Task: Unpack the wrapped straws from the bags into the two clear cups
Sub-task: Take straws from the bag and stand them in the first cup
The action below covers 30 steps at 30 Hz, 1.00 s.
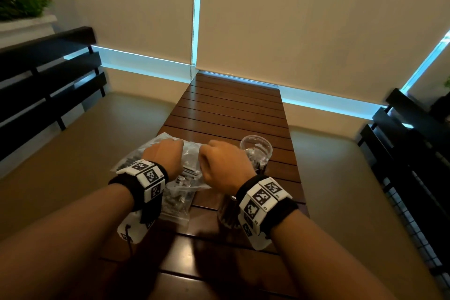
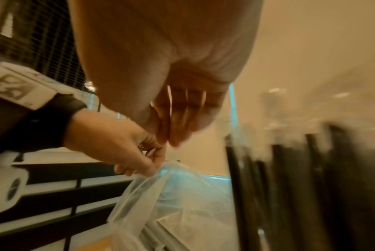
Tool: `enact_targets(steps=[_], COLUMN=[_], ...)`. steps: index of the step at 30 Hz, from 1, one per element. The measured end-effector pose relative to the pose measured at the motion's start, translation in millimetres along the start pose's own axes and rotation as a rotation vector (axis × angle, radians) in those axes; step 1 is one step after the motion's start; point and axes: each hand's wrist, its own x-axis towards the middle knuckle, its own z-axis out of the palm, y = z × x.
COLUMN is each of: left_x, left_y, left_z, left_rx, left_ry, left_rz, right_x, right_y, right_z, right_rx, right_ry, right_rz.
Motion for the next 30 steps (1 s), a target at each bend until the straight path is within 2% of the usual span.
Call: enact_targets(steps=[2,5,10,14,17,23,26,30], left_x=[-2,-3,-9,-16,-19,-23,-24,-26], left_y=[-8,-18,-30,-31,-36,-46,-48,-49], left_z=[-5,-15,-23,-22,-22,-27,-28,-27], left_rx=[-0.047,-0.085,-0.112,-0.107,-0.11,-0.112,-0.118,-0.135], left_ry=[0.026,0.061,0.043,0.024,0.027,0.032,0.032,0.026], left_rz=[0.003,0.039,0.098,0.162,0.191,0.206,0.2,0.204], right_x=[9,25,50,69,76,97,103,101], right_y=[-8,-12,-19,-25,-28,-27,-27,-28], right_z=[16,49,116,151,161,207,226,216], right_rx=[-0.035,0.059,0.28,0.299,0.321,0.25,0.251,0.288], right_ry=[-0.207,-0.347,-0.372,-0.43,-0.503,-0.501,-0.585,-0.57], right_rz=[0.018,0.152,0.381,0.477,0.487,0.475,0.439,0.467])
